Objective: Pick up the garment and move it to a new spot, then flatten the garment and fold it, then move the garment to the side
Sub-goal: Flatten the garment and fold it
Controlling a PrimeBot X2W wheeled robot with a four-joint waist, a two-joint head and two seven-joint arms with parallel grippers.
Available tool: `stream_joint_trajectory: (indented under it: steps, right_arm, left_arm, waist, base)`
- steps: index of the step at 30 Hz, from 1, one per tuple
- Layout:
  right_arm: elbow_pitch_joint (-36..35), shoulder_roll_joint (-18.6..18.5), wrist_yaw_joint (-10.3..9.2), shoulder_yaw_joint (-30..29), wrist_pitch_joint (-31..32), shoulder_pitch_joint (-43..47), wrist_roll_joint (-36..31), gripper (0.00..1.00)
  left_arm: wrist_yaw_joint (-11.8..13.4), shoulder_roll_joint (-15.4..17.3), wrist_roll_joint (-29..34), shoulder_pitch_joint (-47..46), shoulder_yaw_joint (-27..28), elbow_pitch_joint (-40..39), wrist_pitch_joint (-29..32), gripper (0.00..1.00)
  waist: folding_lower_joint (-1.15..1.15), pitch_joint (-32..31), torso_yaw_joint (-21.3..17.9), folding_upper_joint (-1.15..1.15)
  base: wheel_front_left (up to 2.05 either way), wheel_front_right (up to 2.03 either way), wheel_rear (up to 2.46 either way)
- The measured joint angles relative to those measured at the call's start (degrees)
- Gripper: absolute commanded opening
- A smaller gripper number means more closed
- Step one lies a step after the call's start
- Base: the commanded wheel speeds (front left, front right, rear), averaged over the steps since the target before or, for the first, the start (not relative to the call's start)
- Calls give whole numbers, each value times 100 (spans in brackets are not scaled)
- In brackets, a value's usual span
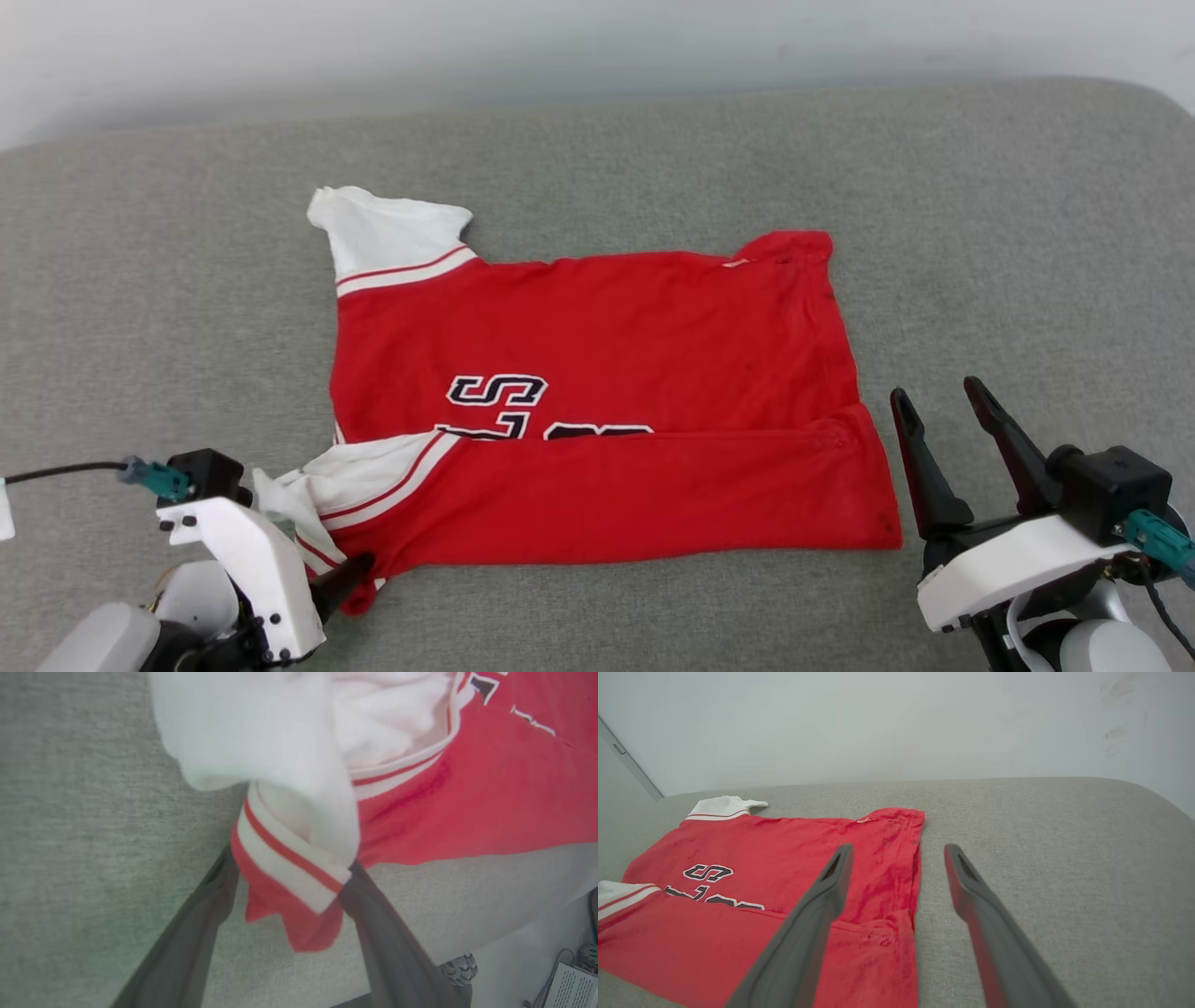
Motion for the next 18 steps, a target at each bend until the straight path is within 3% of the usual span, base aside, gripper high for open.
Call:
stream_joint_trajectory:
  steps: [3,4,5,7,8,14,18]
  right_arm:
    - [2,7,0,-11,23,-31,-1,100]
    - [2,8,0,-19,33,-37,-1,100]
    - [2,4,0,-31,48,-38,1,100]
    - [9,-42,-1,-59,100,-48,52,100]
    - [8,-75,-1,-76,143,-51,92,100]
    - [-2,-309,-1,-261,786,-51,520,100]
    - [159,-582,-1,-365,1881,-70,861,100]
  left_arm:
    - [-45,-64,-24,-135,-96,214,167,100]
    - [-52,-76,-44,-191,-122,294,232,95]
    - [-68,-97,-56,-221,-130,361,267,53]
    - [-124,-141,-104,-260,-127,490,268,25]
    - [-165,-164,-104,-277,-129,554,256,0]
    - [-456,-370,-11,-330,-176,779,-136,0]
    - [-510,-437,100,-331,-179,720,-357,0]
  waist:
    - [0,125,-89,0]
    - [0,152,-115,0]
    - [0,170,-135,0]
    - [-1,177,-148,0]
    - [-1,167,-142,0]
    - [0,46,-4,0]
    - [0,-49,114,0]
  base:
    - [0,0,0]
    - [0,0,0]
    - [0,0,0]
    - [0,0,0]
    - [0,0,0]
    - [0,0,0]
    - [0,0,0]
